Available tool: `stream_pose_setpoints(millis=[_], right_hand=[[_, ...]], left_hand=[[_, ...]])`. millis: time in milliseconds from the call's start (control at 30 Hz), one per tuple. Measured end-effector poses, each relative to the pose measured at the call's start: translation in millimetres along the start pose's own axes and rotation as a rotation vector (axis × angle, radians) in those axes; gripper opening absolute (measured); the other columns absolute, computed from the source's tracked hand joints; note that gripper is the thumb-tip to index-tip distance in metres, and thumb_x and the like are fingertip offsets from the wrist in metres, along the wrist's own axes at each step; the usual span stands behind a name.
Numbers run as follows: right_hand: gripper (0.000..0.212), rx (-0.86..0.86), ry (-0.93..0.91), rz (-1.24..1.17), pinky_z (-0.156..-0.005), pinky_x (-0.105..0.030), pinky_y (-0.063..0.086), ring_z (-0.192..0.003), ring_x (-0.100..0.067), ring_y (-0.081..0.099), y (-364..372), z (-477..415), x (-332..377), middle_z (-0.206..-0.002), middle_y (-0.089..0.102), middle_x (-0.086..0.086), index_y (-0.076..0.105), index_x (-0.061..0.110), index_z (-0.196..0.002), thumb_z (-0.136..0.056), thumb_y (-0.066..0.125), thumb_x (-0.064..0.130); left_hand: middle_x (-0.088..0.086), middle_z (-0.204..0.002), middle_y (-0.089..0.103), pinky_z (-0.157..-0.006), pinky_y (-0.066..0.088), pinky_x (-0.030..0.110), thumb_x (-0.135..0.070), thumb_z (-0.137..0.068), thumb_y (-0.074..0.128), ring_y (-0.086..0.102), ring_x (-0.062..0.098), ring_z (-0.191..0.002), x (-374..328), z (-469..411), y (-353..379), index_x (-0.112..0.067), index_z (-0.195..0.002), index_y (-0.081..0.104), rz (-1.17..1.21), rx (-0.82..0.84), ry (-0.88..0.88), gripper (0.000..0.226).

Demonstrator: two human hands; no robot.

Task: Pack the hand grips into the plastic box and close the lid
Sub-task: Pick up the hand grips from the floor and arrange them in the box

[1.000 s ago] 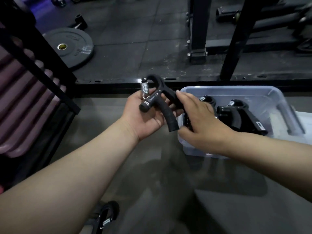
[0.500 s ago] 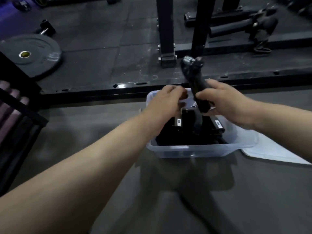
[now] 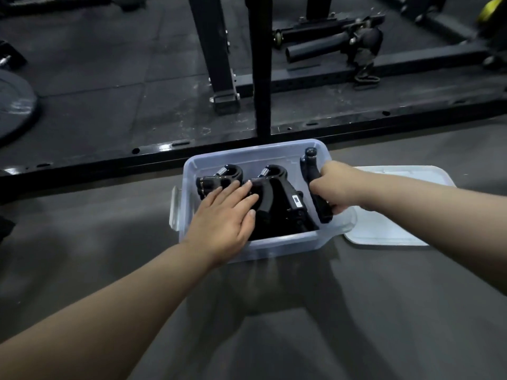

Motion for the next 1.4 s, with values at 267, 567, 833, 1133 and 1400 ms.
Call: stream_pose_setpoints(millis=[267, 567, 833, 1133, 1400], right_hand=[[0.016, 0.043, 0.005, 0.416, -0.059, -0.033, 0.057, -0.066, -0.032, 0.066, 31, -22, 3, -0.077, 0.063, -0.016, 0.052, 0.005, -0.075, -0.086, 0.043, -0.002], [0.024, 0.169, -0.174, 0.749, -0.073, -0.032, 0.041, -0.085, -0.027, 0.054, 35, -24, 3, -0.080, 0.051, 0.000, 0.046, 0.023, -0.070, -0.092, 0.053, 0.016], [0.015, 0.304, -0.319, 1.198, -0.053, -0.021, 0.032, -0.056, -0.012, 0.040, 36, -18, 2, -0.075, 0.047, 0.001, 0.057, 0.012, -0.095, -0.097, 0.042, 0.012], [0.029, 0.201, -0.407, 1.228, -0.083, -0.034, 0.049, -0.096, -0.025, 0.059, 44, -28, -11, -0.115, 0.057, -0.007, 0.051, 0.015, -0.120, -0.093, 0.053, 0.023], [0.046, 0.013, -0.503, 1.508, -0.098, -0.037, 0.041, -0.119, -0.029, 0.047, 53, -36, -11, -0.135, 0.047, -0.011, 0.043, 0.009, -0.137, -0.095, 0.050, 0.025]], left_hand=[[-0.010, -0.156, 0.035, -0.121, 0.010, 0.031, -0.045, -0.094, 0.018, 0.019, 0.006, -0.148, 1, 3, 2, -0.026, -0.140, 0.053, 0.042, -0.075, -0.010, 0.061], [-0.009, -0.154, 0.039, -0.120, 0.012, 0.031, -0.044, -0.094, 0.021, 0.022, 0.007, -0.147, 2, 3, 2, -0.025, -0.135, 0.058, 0.045, -0.104, -0.004, 0.058], [-0.009, -0.153, 0.041, -0.120, 0.011, 0.030, -0.044, -0.093, 0.021, 0.023, 0.007, -0.146, 2, 2, 2, -0.025, -0.133, 0.059, 0.052, -0.113, -0.006, 0.059], [-0.010, -0.153, 0.040, -0.119, 0.010, 0.029, -0.044, -0.092, 0.021, 0.023, 0.007, -0.146, 2, 2, 3, -0.026, -0.132, 0.060, 0.043, -0.116, -0.011, 0.059], [-0.009, -0.153, 0.040, -0.120, 0.012, 0.032, -0.043, -0.093, 0.020, 0.023, 0.008, -0.146, 3, 3, 4, -0.025, -0.132, 0.059, 0.038, -0.111, -0.006, 0.059]])
Point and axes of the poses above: each hand's wrist, its own z-axis away from the middle knuckle, its own y-axis out of the palm, x = y × z, the point moved 3 cm from there along -z, towards the middle knuckle
